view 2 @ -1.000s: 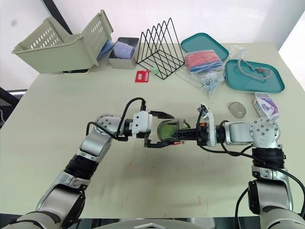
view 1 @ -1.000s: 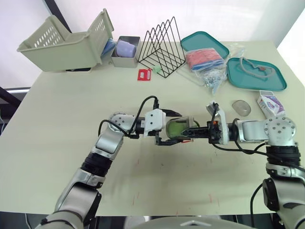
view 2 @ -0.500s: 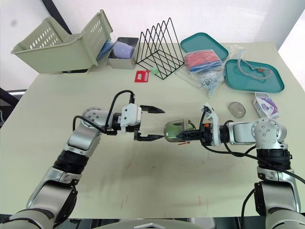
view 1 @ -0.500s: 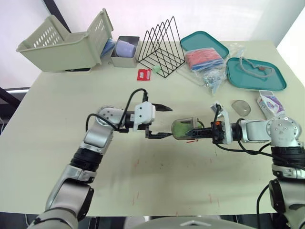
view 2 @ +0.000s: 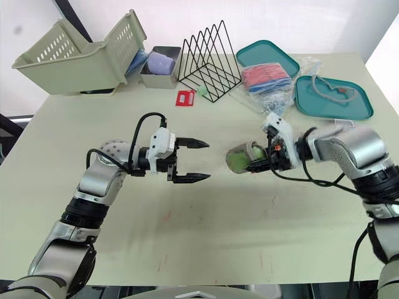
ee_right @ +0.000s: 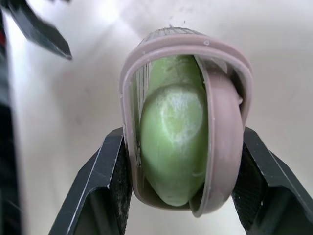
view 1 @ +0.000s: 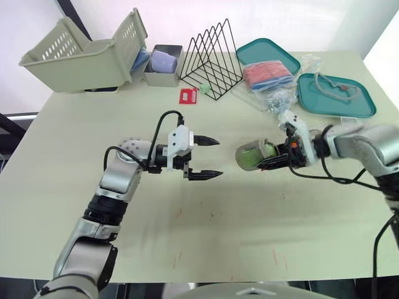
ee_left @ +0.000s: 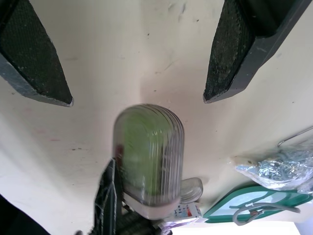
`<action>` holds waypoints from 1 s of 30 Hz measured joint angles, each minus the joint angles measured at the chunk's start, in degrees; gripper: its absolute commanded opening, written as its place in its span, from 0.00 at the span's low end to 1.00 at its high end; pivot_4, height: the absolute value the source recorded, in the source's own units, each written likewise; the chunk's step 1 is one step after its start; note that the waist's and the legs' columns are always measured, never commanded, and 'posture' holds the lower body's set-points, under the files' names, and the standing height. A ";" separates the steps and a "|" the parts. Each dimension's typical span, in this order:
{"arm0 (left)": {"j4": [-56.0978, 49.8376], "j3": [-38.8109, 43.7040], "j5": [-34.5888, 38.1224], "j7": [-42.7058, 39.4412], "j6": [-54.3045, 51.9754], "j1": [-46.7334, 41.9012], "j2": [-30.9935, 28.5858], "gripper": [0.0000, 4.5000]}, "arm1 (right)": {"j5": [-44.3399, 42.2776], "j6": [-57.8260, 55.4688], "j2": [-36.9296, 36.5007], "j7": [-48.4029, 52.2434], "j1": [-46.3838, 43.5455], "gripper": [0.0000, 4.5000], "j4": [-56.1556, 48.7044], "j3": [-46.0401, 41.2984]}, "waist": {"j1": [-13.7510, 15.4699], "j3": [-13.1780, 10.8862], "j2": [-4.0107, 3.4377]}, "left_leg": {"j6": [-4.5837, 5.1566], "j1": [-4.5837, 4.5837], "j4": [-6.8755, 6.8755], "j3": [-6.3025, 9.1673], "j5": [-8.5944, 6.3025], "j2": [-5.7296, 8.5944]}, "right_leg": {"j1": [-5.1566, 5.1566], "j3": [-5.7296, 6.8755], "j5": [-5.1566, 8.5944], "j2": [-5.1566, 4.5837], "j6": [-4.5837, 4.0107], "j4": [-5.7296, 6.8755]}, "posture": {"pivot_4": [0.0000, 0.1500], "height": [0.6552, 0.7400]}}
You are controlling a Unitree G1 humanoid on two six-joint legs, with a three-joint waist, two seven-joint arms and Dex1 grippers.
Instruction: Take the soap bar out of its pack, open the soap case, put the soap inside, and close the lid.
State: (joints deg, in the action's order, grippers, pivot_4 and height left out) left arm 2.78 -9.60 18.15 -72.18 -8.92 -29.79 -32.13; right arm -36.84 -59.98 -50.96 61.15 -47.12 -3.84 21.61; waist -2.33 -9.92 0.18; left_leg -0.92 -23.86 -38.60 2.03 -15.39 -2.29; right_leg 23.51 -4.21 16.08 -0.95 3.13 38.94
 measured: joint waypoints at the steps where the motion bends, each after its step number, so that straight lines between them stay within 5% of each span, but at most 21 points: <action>1: -0.03 -0.02 0.00 0.03 -0.42 -0.01 0.14 1.00 | 3.02 2.65 -1.39 2.87 -2.03 0.46 -0.20 2.43 | 0.02 0.00 0.00 | 0.00 0.00 0.00 -0.02 0.00 0.00 | 0.00 0.00 0.00 -0.01 0.00 0.00 | 1.00 1.00; 10: -1.08 -2.10 -0.06 1.85 -1.39 -0.03 3.19 1.00 | 24.06 13.88 -9.83 21.39 -12.36 0.46 -6.16 18.33 | 0.39 -0.02 -0.03 | -0.01 -0.03 -0.03 -0.02 0.00 0.02 | 0.02 0.02 0.00 -0.06 0.00 -0.02 | 1.00 1.00; 21: -3.20 -5.73 -1.48 8.57 -7.88 -0.82 8.75 1.00 | 39.04 8.38 -2.72 20.37 -13.01 0.46 -12.38 23.01 | -0.17 0.07 0.10 | -0.01 0.09 -0.17 0.02 0.01 0.00 | -0.03 0.01 -0.01 -0.02 -0.02 0.22 | 1.00 1.00; 30: -2.73 -9.20 -5.72 15.88 -11.86 -2.90 14.41 1.00 | 42.34 3.51 -0.74 19.79 -11.93 0.46 -15.64 22.86 | -0.27 0.19 0.24 | -0.01 0.19 -0.40 0.05 0.00 -0.01 | -0.05 -0.01 0.00 0.05 -0.05 0.57 | 1.00 1.00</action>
State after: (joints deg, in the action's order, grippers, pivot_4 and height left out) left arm 0.06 -18.80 12.43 -56.30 -20.78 -32.69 -17.72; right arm 5.50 -56.48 -51.71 80.94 -59.05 -19.48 44.47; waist -2.60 -9.74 0.43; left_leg -0.93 -23.67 -39.00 2.08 -15.38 -2.30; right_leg 23.47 -4.21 16.08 -0.90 3.08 39.50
